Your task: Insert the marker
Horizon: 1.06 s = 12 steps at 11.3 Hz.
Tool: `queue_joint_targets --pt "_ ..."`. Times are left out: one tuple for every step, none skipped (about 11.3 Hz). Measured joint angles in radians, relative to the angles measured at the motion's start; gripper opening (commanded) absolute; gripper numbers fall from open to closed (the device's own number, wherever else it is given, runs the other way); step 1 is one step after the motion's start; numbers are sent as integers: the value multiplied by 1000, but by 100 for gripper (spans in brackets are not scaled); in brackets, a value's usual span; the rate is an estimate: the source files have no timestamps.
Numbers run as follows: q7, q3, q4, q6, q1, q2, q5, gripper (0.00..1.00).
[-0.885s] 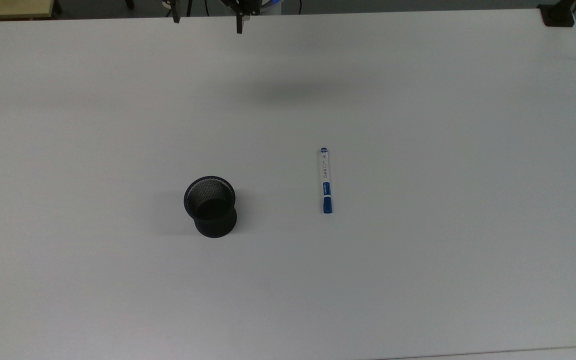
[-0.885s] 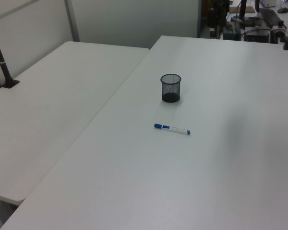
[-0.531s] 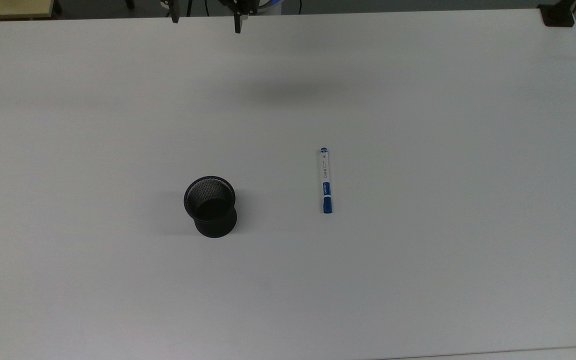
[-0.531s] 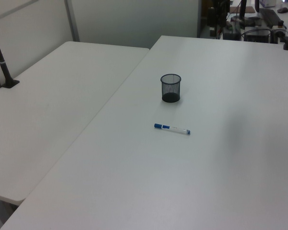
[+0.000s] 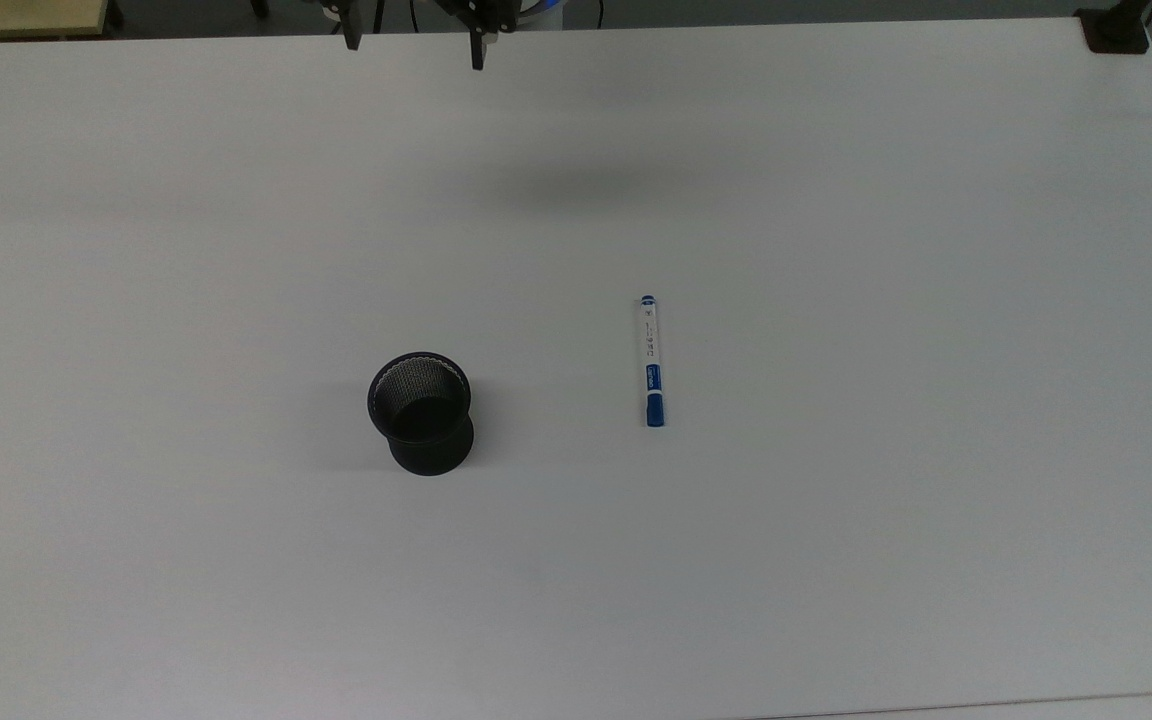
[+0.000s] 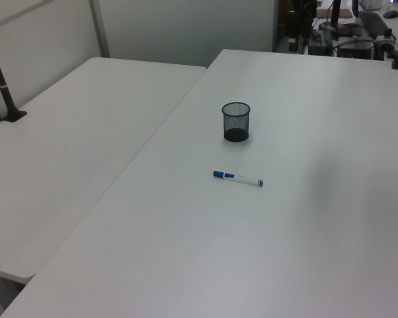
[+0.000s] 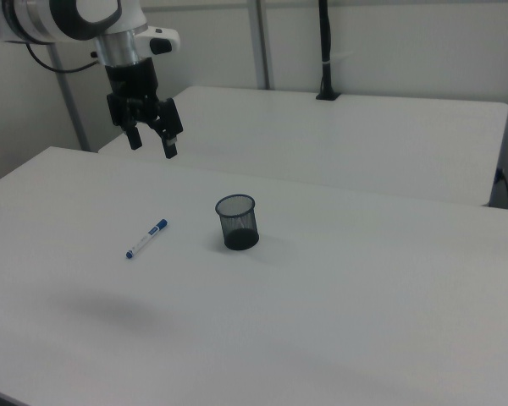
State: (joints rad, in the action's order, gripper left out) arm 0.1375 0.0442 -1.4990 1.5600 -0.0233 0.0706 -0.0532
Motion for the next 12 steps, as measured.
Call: queue_joint_targets --pt "0 5 -1 17 2 5 3 100" --pt "0 10 -3 32 4 13 5 100" --pt "0 13 -6 56 17 31 6 100" --pt "0 14 -8 99 40 57 7 100" --pt "0 15 -9 149 70 87 7 100" --pt "1 16 -11 196 100 120 7 100" --pt "3 17 -13 239 128 156 7 100" --pt "15 17 -15 281 155 198 7 100" --pt "49 17 -17 330 181 248 7 100" --pt "85 17 -18 372 199 287 7 99" --pt "130 18 -19 418 216 325 6 96" --pt "177 18 -19 453 229 355 6 92"
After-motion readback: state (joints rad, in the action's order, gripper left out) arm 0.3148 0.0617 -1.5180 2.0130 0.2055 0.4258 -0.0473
